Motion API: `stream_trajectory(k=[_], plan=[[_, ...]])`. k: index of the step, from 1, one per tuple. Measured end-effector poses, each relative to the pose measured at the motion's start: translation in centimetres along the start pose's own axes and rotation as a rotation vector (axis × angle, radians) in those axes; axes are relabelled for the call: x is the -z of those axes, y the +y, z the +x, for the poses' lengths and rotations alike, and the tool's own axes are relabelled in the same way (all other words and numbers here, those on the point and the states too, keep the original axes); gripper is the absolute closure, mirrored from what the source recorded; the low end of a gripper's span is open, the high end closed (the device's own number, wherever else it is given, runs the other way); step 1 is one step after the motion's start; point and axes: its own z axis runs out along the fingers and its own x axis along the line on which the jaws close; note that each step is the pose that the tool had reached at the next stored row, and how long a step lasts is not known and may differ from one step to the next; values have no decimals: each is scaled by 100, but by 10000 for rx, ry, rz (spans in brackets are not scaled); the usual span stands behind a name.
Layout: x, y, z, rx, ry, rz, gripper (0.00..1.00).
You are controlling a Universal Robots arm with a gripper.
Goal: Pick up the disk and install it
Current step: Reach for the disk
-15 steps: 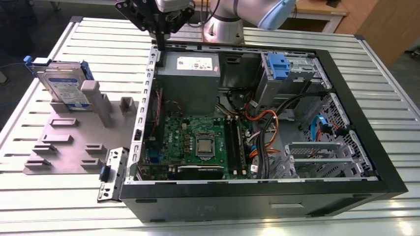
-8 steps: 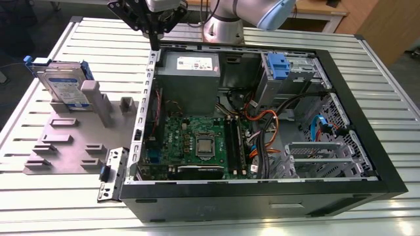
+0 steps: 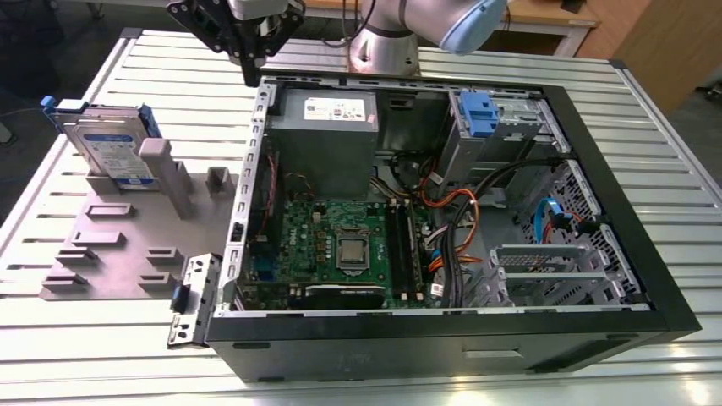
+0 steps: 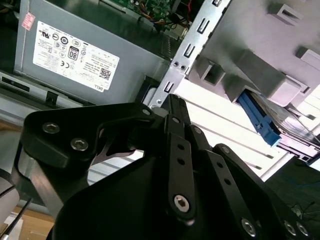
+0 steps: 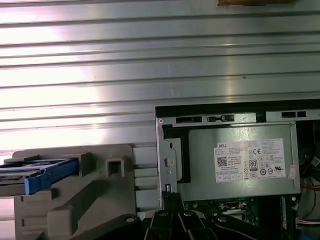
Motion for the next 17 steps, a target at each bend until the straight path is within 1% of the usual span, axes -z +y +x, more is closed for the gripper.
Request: stream_trajectory(k=[17], plan=[[-25, -7, 290, 0, -1, 0, 89]])
